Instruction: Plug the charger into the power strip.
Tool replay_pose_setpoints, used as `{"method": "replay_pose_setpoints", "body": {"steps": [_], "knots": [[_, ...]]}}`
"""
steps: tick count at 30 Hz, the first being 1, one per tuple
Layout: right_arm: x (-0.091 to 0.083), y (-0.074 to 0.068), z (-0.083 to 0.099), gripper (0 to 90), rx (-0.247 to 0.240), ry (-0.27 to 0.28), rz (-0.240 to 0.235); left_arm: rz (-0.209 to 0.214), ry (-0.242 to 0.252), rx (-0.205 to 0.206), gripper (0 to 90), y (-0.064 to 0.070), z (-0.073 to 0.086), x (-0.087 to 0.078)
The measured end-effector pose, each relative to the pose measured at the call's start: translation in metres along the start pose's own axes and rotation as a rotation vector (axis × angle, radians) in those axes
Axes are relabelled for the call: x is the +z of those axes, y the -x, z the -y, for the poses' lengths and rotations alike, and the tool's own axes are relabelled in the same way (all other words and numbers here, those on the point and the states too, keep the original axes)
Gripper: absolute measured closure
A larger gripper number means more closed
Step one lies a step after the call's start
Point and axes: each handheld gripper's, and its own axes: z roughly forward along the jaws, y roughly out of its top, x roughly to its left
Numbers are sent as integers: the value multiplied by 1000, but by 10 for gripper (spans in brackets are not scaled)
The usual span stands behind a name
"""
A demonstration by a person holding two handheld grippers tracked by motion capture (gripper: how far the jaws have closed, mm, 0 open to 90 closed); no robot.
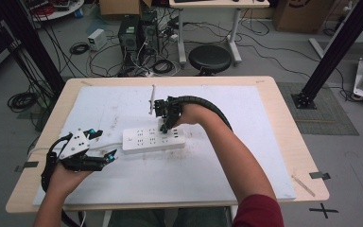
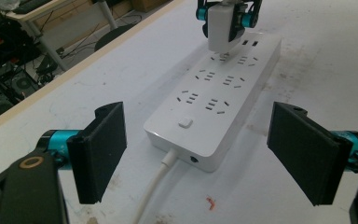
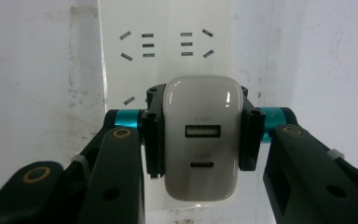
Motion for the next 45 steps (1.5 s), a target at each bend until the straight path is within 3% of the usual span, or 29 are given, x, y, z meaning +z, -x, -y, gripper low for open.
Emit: {"method": "replay_pose_setpoints", "body": {"steps": [12, 16, 18, 27, 36, 37, 38, 39, 40, 41, 45], "knots": [[7, 2, -4, 634, -17, -14, -25, -4, 2, 0, 197, 0, 0, 1], [18, 4, -7, 634, -36, -17, -36, -6, 10, 3, 197, 2, -2, 0], [19, 8, -6, 635, -17, -10, -60, -6, 10, 5, 197, 3, -2, 0], [24, 10, -7, 637, 5, -31, -71, -12, 6, 12, 197, 2, -3, 1], [25, 9, -4, 627, 11, -3, -71, -10, 1, 12, 198, 0, -5, 2], [24, 9, -3, 600, 16, -2, -70, -9, 3, 12, 198, -1, -5, 2], [23, 10, -2, 476, 30, 12, -63, -7, 0, 14, 198, -2, -5, 2], [20, 11, 0, 451, 78, 37, -65, -6, -1, 15, 198, -2, -5, 2], [16, 12, 3, 437, 95, 58, -71, -4, -1, 15, 198, -2, -5, 2], [11, 11, 6, 377, 103, 82, -48, -5, 2, 15, 197, -2, -5, 2], [-9, 5, 20, 311, 171, 157, -8, 1, 12, 13, 197, -3, -7, 4]]}}
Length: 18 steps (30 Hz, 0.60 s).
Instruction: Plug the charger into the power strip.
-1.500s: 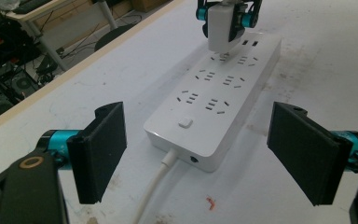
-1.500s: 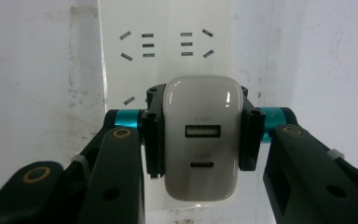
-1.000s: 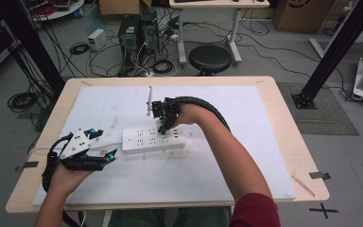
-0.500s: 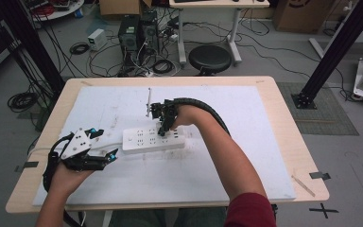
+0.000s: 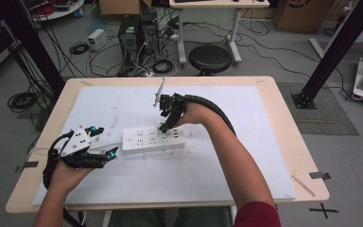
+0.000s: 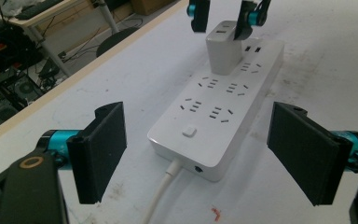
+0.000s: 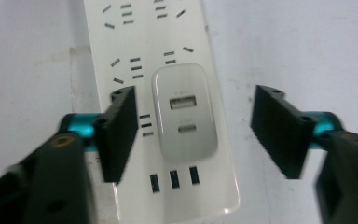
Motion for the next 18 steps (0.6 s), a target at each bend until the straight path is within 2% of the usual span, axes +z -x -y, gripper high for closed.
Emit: {"method": "replay_pose_setpoints", "body": {"steps": [4, 9, 15, 18], "knots": [[-25, -8, 19, 273, 77, 133, 15, 9, 18, 0, 198, 0, -4, 1], [-53, -25, 45, 228, 156, 300, 71, 27, 35, 16, 197, -2, -11, 1], [-74, -51, 76, 195, 225, 380, 164, 45, 54, 16, 197, -5, -15, 1], [-77, -55, 81, 194, 243, 387, 167, 50, 53, 14, 197, -7, -16, 1]]}}
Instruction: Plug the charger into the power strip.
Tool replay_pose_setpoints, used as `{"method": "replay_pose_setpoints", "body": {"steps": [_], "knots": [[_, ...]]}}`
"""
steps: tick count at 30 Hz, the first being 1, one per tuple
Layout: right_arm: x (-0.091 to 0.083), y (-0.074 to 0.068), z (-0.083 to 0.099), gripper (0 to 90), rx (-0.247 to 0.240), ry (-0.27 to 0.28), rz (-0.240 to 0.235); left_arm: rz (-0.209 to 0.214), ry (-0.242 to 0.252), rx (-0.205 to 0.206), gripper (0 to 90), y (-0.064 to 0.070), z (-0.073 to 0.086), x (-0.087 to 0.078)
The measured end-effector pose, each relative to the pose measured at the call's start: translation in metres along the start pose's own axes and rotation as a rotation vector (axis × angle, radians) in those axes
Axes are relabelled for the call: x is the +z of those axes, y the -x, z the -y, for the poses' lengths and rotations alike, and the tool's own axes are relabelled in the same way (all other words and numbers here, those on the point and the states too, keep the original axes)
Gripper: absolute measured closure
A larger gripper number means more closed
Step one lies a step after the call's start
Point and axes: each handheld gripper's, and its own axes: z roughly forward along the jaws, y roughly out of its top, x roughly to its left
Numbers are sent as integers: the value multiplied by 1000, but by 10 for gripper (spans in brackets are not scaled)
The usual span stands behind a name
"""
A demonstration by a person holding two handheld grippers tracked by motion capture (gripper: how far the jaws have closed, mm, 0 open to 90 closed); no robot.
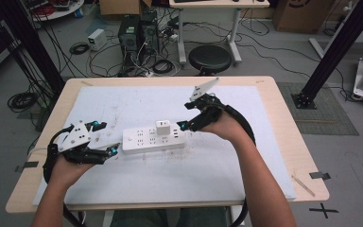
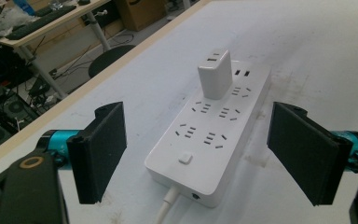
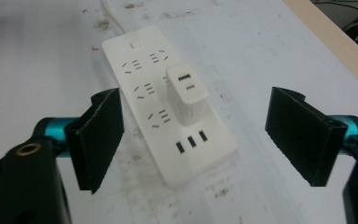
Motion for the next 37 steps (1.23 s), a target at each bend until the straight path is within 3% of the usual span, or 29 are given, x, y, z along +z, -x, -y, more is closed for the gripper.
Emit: {"method": "replay_pose_setpoints", "body": {"steps": [2, 7, 8, 15, 37], "knots": [[-20, -7, 21, 194, 35, 79, 38, 8, 0, -9, 198, -4, 1, 3], [-38, -17, 53, 194, 86, 166, 81, 26, -1, -10, 197, -8, 3, 9], [-43, -19, 67, 194, 107, 192, 98, 31, -1, -7, 197, -9, 4, 10], [-50, -27, 93, 194, 158, 233, 112, 37, 4, -26, 197, -8, 4, 14], [-50, -30, 94, 194, 147, 217, 108, 31, 3, -23, 197, -5, 2, 10]]}}
